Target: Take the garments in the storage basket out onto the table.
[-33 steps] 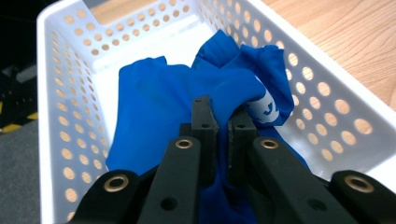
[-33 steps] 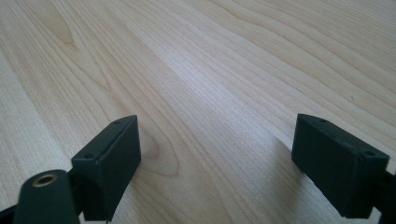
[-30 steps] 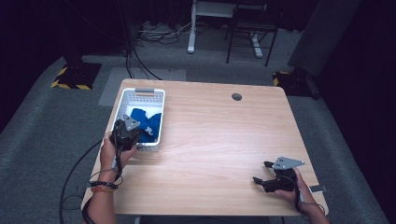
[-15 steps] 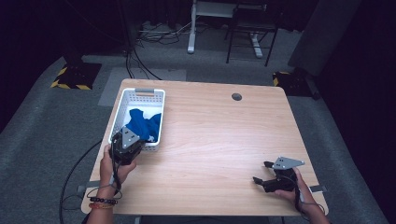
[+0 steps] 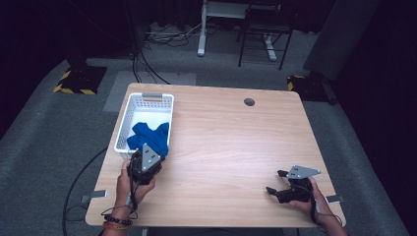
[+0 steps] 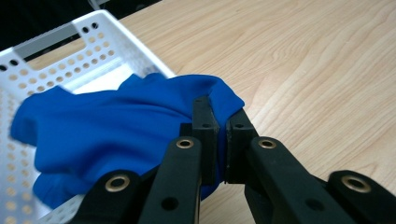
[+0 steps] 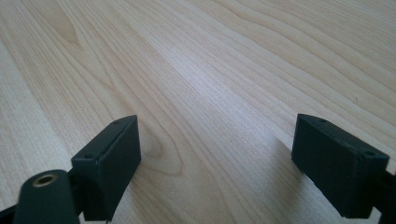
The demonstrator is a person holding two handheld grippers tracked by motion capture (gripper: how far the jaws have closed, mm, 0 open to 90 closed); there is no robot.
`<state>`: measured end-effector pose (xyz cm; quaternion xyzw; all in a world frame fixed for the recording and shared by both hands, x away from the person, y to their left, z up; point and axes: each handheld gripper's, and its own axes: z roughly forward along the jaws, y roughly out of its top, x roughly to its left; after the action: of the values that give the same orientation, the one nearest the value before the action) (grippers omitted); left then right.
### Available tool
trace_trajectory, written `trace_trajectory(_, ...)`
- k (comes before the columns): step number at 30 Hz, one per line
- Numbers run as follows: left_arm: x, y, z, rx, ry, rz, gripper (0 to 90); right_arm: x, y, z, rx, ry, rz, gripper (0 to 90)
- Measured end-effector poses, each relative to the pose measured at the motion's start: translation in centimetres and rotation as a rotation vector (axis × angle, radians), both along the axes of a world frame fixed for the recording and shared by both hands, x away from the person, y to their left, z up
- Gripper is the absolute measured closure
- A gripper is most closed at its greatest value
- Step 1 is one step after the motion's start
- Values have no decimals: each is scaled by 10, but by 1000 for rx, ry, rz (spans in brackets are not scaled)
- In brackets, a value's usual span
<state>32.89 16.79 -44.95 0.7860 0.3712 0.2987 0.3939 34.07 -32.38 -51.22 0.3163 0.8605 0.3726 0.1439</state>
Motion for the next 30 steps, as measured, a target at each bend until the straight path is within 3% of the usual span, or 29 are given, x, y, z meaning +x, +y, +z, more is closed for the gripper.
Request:
trace_trajectory(8,-4,-8,4,-26,-13,-35,859,0,0,0,0,0,4,162)
trace_trajectory(14,-12,-17,13,-30,-59,-57,859,0,0,0,0,0,4,162)
trace_trajectory(17,-18,-24,18,-52,-71,-96,860,0,0,0,0,0,4,162)
trace_trajectory(21,-21,-37,20,-59,-72,-134,859,0,0,0,0,0,4,162)
trace_trajectory(30,-18,-67,6,-69,-15,-234,859,0,0,0,0,0,4,162)
